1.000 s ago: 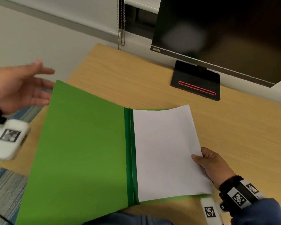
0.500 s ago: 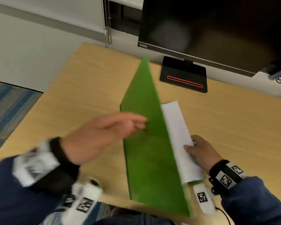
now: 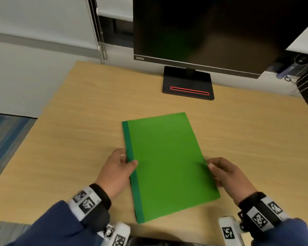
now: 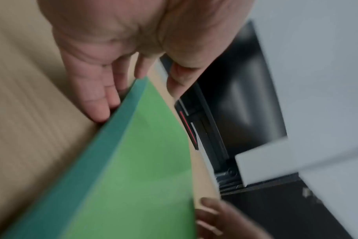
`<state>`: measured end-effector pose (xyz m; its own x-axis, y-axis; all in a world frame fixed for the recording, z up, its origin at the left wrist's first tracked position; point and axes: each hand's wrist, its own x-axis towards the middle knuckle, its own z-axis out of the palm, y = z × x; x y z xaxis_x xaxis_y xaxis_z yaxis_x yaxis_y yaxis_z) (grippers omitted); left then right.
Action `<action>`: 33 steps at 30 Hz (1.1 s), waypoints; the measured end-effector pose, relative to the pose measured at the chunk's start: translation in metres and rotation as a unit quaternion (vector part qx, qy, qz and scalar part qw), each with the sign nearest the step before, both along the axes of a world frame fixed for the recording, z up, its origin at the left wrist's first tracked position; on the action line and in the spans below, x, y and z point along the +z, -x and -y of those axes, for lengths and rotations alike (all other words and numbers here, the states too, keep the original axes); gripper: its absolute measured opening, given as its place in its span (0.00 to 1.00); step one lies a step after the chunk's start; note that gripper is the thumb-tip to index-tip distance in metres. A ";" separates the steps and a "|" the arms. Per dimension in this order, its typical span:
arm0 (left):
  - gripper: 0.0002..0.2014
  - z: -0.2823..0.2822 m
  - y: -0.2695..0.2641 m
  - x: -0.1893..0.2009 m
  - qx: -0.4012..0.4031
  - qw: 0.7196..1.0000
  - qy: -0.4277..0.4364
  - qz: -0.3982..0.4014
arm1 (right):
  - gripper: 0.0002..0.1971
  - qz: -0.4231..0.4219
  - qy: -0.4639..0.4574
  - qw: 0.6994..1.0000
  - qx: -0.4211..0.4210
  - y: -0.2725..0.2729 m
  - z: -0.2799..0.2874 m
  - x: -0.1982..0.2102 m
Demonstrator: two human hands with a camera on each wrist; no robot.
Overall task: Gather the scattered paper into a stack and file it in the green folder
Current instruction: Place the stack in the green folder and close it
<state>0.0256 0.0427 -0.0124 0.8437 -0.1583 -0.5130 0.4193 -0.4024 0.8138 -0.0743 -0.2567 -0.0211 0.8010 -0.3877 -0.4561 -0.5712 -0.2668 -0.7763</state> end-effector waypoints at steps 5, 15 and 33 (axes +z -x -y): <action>0.13 0.004 -0.010 -0.014 0.115 0.986 0.076 -0.089 | 0.04 0.006 0.040 0.999 -0.013 -0.002 -0.002 -0.008; 0.18 0.004 -0.008 -0.031 0.097 0.955 0.218 -0.176 | 0.19 -0.050 -0.107 0.991 -0.070 0.006 0.008 -0.001; 0.40 0.066 0.023 -0.039 -0.264 0.894 -0.342 0.118 | 0.08 -0.072 0.042 0.981 -0.176 0.082 0.217 -0.013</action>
<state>0.0028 -0.0229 -0.0512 0.8414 -0.2843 -0.4596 -0.1277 -0.9309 0.3421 -0.1565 -0.4737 -0.0340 0.5406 -0.6696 -0.5093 -0.7412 -0.0927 -0.6648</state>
